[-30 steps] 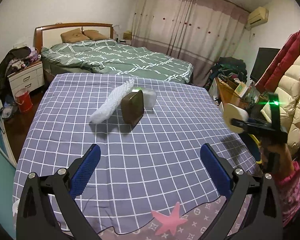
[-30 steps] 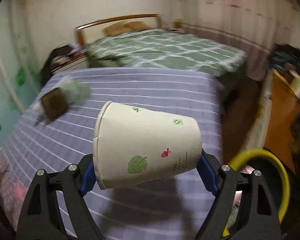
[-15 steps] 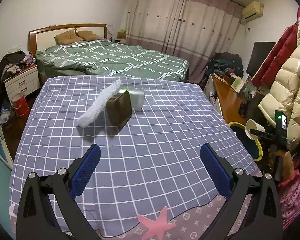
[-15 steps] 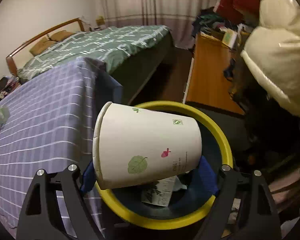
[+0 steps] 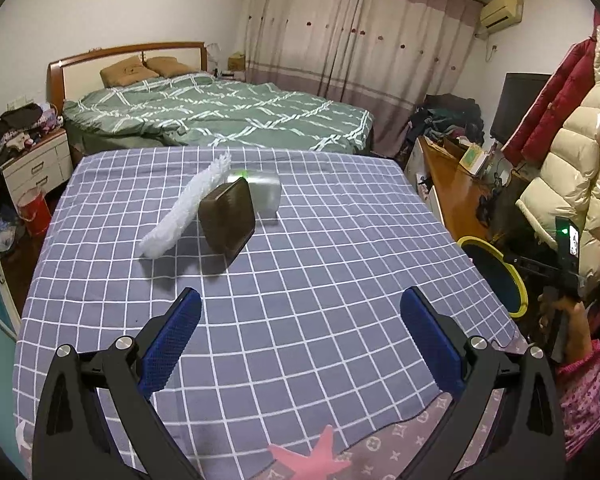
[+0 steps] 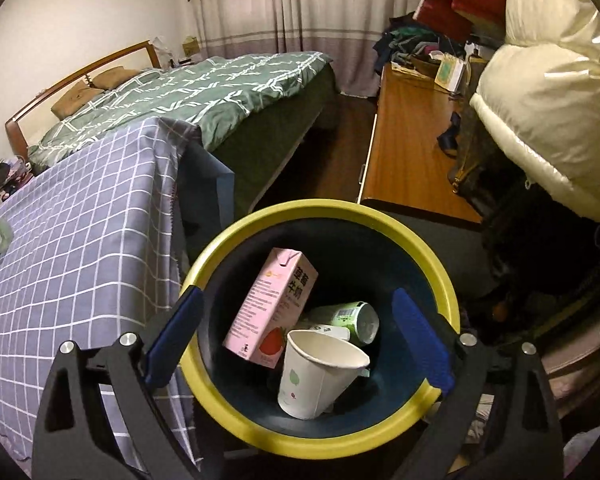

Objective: Collect trash
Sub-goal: 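Reach the left gripper to the brown plastic tray and grasp it, then carry the brown tray with the left gripper and drop it into the bin, then grasp the white foam mesh sleeve with the right gripper, then carry the mesh sleeve with the right gripper and release it into the bin, then grasp the clear green-lidded plastic jar with the left gripper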

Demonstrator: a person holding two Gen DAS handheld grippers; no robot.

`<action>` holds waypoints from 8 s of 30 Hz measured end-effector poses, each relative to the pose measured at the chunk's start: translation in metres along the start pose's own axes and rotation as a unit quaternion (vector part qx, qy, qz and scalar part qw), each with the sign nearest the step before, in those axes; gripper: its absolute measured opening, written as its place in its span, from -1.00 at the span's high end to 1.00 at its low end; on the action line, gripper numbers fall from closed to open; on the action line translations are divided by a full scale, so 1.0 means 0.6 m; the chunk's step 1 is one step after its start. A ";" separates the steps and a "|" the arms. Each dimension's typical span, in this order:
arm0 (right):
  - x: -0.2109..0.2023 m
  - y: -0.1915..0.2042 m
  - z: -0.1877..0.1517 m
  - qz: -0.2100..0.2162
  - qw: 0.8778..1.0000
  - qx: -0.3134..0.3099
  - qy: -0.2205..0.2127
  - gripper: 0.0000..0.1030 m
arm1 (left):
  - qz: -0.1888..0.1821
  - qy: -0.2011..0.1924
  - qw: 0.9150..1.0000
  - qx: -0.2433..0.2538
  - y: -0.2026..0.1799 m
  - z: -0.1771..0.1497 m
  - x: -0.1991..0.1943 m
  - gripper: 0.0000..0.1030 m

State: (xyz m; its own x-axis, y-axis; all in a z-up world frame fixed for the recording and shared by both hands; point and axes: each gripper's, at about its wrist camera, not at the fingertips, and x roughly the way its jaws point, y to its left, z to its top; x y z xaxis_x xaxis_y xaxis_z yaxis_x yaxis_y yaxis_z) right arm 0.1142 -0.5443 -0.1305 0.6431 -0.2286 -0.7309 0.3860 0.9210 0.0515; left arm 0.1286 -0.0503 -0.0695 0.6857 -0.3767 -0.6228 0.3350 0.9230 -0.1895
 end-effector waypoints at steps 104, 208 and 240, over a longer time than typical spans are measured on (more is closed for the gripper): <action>-0.023 -0.038 -0.037 0.033 0.999 0.013 0.000 -0.78 | -0.110 0.152 0.946 0.263 -0.261 0.113 0.248 -0.33; -0.050 0.246 0.080 0.073 0.991 -0.112 0.021 0.45 | 0.045 0.039 0.997 0.039 0.019 0.129 0.149 -0.90; 0.052 0.008 0.019 0.017 0.998 -0.002 0.060 -0.30 | 0.122 0.123 0.985 0.000 0.047 0.208 0.391 -0.38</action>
State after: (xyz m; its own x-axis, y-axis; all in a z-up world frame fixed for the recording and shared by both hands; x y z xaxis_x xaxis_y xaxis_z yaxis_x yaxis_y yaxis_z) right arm 0.1437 -0.5507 -0.1456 0.5714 -0.1578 -0.8054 0.3621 0.9291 0.0749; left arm 0.3797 -0.1226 -0.1263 0.5688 -0.1141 -0.8145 0.1808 0.9835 -0.0115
